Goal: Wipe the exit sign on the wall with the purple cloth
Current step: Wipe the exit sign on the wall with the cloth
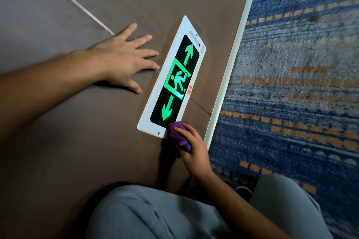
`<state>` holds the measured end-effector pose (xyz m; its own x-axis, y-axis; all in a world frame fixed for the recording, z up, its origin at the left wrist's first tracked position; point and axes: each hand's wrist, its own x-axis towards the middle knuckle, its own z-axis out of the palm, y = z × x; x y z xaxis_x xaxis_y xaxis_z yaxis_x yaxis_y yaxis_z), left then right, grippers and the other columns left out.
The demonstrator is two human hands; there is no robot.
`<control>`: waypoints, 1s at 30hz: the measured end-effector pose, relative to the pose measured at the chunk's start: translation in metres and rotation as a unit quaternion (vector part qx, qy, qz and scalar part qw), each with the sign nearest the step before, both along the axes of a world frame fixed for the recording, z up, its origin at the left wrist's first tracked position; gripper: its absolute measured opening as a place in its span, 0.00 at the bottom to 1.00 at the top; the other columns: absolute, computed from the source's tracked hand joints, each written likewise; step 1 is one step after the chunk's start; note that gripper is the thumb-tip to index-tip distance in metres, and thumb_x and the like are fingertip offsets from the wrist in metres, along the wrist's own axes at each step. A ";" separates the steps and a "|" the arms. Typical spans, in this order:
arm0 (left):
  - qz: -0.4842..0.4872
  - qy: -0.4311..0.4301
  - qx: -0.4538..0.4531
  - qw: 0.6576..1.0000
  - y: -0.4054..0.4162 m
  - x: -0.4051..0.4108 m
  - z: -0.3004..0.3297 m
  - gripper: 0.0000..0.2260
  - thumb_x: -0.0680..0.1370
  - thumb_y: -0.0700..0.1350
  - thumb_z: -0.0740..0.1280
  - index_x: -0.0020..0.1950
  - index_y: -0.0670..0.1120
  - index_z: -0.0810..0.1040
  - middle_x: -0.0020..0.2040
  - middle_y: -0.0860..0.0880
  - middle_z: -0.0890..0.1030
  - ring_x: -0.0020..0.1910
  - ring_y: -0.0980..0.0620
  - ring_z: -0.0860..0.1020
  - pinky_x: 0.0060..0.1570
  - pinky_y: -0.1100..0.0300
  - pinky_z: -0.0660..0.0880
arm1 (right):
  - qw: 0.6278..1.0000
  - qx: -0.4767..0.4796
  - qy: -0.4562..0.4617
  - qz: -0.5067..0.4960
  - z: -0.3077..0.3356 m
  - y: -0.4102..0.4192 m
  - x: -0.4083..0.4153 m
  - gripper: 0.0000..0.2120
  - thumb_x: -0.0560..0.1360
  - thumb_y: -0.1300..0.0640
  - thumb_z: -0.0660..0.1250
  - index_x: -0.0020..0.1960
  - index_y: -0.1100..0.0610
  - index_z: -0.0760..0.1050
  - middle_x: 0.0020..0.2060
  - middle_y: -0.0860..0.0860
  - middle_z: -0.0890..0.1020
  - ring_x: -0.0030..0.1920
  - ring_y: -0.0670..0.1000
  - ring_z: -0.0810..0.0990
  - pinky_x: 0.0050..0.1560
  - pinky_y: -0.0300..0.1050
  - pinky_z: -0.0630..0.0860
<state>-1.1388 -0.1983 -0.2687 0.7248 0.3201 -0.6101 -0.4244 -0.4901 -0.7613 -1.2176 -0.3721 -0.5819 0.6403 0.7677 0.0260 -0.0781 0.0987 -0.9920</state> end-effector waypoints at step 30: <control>0.088 -0.035 -0.012 0.995 0.005 0.102 -0.028 0.50 0.69 0.76 0.64 0.83 0.58 0.47 0.84 0.48 0.41 0.81 0.42 0.34 0.77 0.35 0.37 | 0.990 0.004 0.102 -0.102 0.018 0.074 0.231 0.23 0.77 0.63 0.69 0.69 0.47 0.75 0.61 0.47 0.83 0.59 0.50 0.81 0.66 0.54 0.78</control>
<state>-1.0370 -0.1929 -0.2964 0.6998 0.4319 -0.5689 -0.2769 -0.5702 -0.7734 -0.9864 -0.2983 -0.5639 0.7746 0.6222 -0.1134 -0.2536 0.1413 -0.9569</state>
